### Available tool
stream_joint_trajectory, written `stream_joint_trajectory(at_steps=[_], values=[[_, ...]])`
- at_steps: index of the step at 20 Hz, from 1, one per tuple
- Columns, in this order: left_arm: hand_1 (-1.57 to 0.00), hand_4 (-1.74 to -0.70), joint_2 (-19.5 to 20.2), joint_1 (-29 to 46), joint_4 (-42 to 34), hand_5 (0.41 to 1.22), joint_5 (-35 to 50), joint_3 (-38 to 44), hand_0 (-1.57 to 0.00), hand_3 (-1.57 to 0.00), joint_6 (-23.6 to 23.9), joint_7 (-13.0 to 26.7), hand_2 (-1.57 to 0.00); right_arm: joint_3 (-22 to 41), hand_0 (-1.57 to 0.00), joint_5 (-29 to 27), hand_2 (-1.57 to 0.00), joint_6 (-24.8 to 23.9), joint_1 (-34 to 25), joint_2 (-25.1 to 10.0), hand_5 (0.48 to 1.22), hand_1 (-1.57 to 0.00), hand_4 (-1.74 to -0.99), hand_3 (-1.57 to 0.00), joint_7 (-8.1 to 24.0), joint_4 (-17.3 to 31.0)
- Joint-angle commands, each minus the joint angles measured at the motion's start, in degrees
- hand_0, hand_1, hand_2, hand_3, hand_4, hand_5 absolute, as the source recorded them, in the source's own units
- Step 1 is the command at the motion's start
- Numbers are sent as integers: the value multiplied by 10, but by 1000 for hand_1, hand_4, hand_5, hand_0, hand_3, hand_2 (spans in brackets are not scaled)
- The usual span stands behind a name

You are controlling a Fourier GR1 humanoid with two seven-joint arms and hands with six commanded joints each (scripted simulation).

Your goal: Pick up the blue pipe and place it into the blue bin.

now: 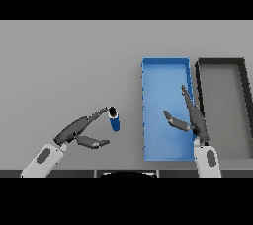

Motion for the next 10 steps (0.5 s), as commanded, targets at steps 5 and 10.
stream_joint_trajectory(at_steps=[5,10], values=[[1,-1140,-65,-30,69,488,-28,-13,1,1,18,-33,1,1,1,-3,1,0,9,6,555,1,-1207,1,-5,1],[1,-1137,-128,-49,128,495,-29,-19,1,1,31,-39,1,-1,1,-4,1,0,17,6,549,1,-1200,1,-12,-4]])
